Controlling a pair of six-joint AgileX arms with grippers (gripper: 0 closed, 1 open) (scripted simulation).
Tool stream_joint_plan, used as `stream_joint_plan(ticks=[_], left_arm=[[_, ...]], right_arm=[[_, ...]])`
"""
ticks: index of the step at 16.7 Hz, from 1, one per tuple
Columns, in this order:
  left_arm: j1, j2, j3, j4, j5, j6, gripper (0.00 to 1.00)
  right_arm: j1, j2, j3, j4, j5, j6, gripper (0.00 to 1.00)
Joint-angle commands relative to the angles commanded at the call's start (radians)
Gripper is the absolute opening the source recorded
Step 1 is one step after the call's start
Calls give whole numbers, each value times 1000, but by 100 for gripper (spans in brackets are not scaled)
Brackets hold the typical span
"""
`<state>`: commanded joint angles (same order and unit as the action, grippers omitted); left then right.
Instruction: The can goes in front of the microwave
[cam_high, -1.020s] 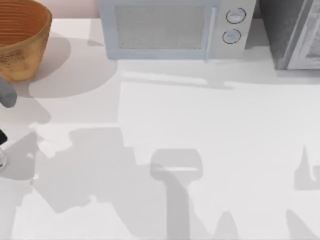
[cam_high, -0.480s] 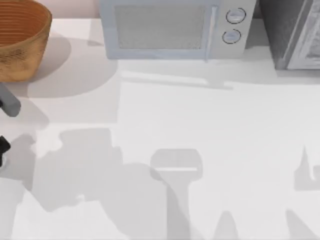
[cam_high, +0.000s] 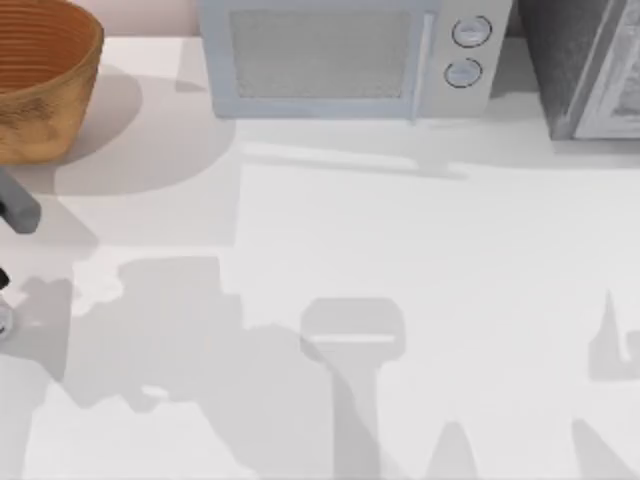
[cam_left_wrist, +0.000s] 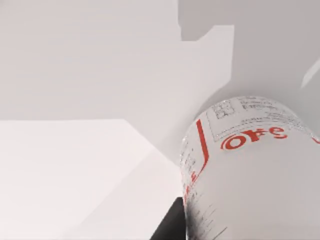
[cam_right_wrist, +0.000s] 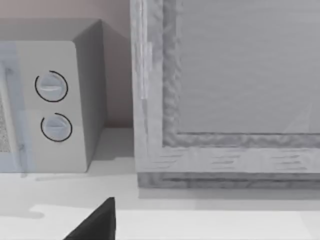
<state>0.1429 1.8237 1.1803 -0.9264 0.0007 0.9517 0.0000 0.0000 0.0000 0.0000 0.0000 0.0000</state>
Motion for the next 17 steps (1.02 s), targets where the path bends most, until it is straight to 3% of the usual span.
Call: stream_joint_plan(ticks=[3, 4, 13, 17], left_arm=[[0, 0, 0, 0, 0, 0, 2], [0, 0, 0, 0, 0, 0, 0], [-2, -4, 4, -3, 0, 1, 0], [-2, -24, 55, -78, 0, 1, 0]], right_arm=[[0, 0, 0, 0, 0, 0, 100], [0, 0, 0, 0, 0, 0, 100], [0, 0, 0, 0, 0, 0, 100], [0, 0, 0, 0, 0, 0, 100]])
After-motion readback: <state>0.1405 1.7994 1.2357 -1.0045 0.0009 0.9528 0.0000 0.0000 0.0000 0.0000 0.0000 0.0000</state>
